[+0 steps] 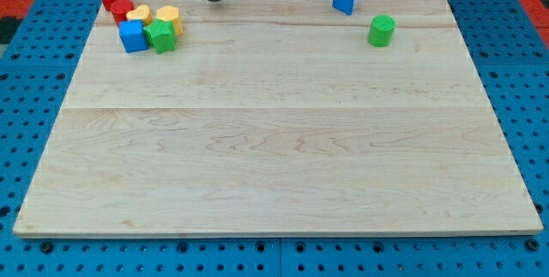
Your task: Separate the yellow hexagon from the green star
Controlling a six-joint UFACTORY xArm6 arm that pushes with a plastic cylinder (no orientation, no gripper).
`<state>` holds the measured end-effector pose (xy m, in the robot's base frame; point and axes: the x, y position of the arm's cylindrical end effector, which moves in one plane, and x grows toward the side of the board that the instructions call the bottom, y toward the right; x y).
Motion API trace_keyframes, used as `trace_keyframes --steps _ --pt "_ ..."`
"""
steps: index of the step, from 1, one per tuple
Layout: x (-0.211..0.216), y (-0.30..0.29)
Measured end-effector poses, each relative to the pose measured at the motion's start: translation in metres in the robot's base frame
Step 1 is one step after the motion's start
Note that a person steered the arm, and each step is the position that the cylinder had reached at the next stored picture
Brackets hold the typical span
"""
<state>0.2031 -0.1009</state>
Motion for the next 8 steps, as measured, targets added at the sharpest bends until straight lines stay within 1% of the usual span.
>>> trace_keyframes --steps 2,4,5,7,8 --pt "-0.011 -0.001" --pt "-0.012 0.006" --pt "-0.011 -0.028" --pt "-0.004 -0.078" --pt "0.026 -0.086"
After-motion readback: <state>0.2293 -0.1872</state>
